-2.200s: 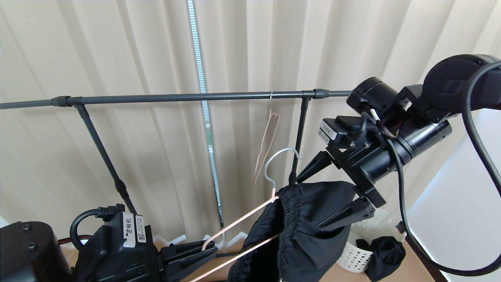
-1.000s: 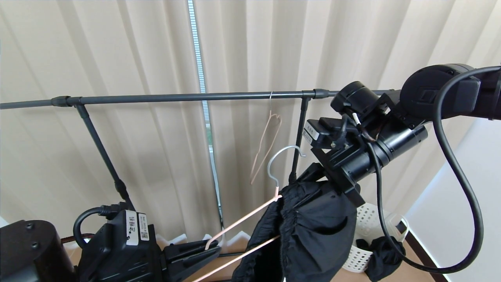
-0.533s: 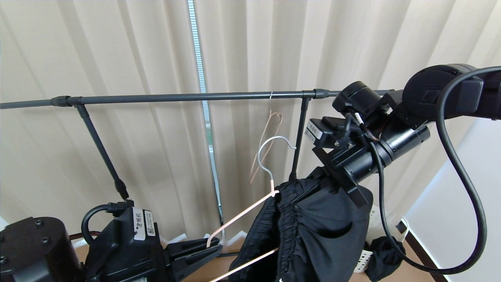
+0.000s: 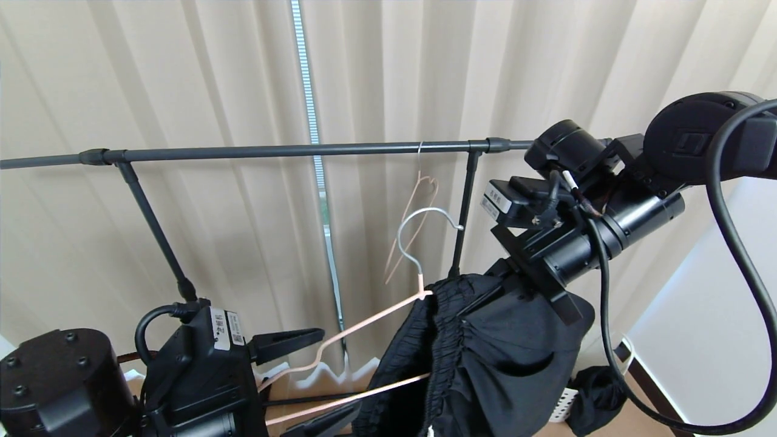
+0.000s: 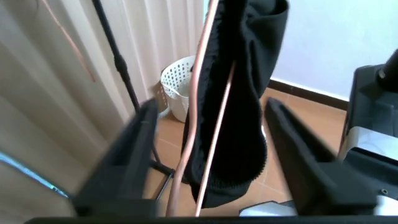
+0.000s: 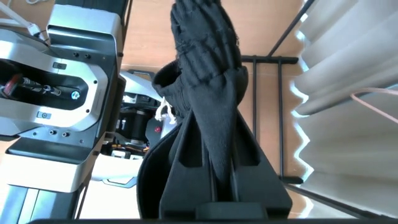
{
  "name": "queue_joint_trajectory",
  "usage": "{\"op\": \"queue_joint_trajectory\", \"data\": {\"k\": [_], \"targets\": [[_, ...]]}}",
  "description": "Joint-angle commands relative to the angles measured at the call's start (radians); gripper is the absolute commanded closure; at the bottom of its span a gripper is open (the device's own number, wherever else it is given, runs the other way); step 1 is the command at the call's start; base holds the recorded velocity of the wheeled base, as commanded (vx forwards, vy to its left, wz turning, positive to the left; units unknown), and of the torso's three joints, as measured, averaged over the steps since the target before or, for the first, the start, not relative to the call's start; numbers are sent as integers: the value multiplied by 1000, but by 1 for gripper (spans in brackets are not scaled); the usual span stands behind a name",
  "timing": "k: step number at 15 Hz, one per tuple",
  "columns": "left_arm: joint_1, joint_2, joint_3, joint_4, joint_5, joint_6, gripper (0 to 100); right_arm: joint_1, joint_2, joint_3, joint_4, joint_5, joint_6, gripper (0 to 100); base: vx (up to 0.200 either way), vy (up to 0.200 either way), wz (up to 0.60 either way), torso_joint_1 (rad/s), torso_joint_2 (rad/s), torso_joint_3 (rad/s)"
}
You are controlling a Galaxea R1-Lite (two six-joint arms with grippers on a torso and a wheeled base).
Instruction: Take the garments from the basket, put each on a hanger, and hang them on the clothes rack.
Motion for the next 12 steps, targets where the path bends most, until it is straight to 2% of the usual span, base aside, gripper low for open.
{"op": "queue_joint_trajectory", "data": {"k": [1, 3, 6, 8, 9, 11, 12], "targets": [[63, 16, -23, -3, 0, -5, 0, -1, -25, -1, -2, -8, 9, 100, 0, 0, 0, 0, 0, 0], [132, 18, -49, -3, 0, -30, 0, -7, -38, -20, -2, -23, 23, 100, 0, 0, 0, 0, 0, 0], [244, 29, -100, -3, -6, -99, 0, -9, -48, -46, -3, -127, 45, 100, 0, 0, 0, 0, 0, 0], [268, 29, -123, -3, -38, -167, 0, -7, -52, -64, -3, -161, 66, 100, 0, 0, 0, 0, 0, 0], [277, 29, -129, -3, -55, -222, 0, -9, -56, -80, -3, -218, 71, 100, 0, 0, 0, 0, 0, 0], [284, 38, -141, 1, -58, -260, 0, -7, -59, -104, -3, -290, 114, 100, 0, 0, 0, 0, 0, 0], [284, 39, -141, 3, -58, -265, 0, -7, -58, -112, -5, -298, 141, 100, 0, 0, 0, 0, 0, 0]]}}
